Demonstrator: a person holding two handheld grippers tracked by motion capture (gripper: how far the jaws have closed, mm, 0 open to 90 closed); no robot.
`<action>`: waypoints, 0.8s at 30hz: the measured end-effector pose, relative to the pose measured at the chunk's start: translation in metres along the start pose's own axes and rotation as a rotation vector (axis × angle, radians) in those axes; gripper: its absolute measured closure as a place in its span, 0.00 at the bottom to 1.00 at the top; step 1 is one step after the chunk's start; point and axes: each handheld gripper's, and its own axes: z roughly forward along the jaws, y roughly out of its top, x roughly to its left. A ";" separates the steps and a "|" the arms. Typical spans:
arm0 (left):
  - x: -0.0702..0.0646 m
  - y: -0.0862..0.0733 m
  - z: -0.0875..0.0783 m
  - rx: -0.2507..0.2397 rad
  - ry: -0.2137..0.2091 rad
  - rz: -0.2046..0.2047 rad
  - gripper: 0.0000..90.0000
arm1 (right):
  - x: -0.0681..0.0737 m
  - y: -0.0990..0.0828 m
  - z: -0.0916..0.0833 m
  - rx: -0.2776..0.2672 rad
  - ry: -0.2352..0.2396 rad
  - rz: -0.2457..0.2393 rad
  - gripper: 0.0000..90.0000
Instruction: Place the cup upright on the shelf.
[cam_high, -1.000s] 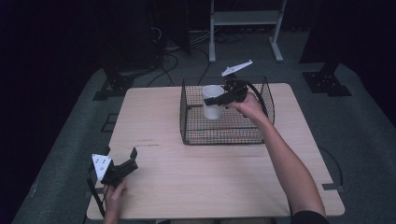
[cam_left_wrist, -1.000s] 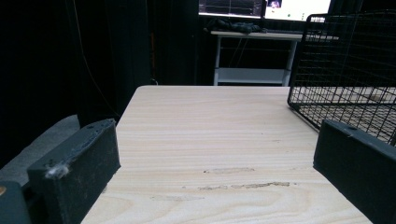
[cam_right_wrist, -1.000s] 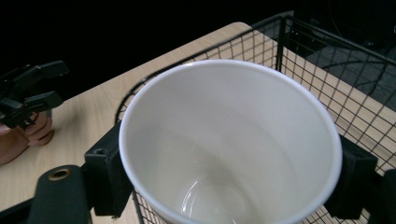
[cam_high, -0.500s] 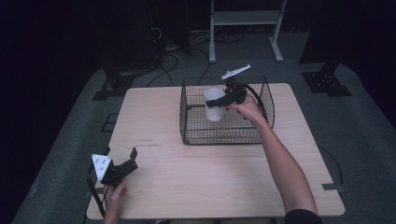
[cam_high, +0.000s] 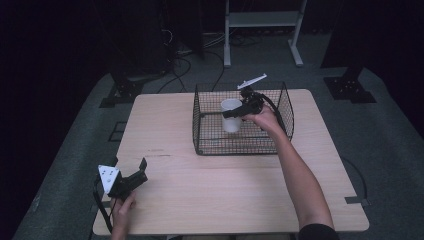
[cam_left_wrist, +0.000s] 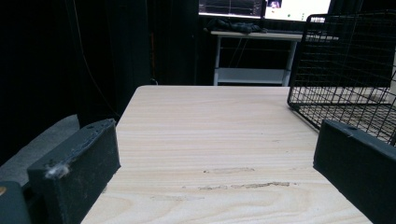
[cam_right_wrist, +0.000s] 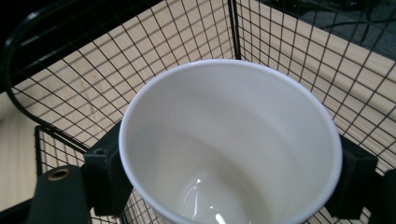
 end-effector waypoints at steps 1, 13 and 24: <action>0.000 0.000 0.000 0.000 0.000 0.000 0.00 | -0.001 -0.001 0.001 0.002 -0.004 0.001 0.21; 0.000 0.000 0.000 0.000 0.000 -0.001 0.00 | -0.008 -0.006 0.009 0.044 -0.032 0.011 0.21; 0.000 0.000 0.000 0.000 0.000 -0.001 0.00 | -0.008 -0.009 0.020 0.086 -0.052 0.004 0.21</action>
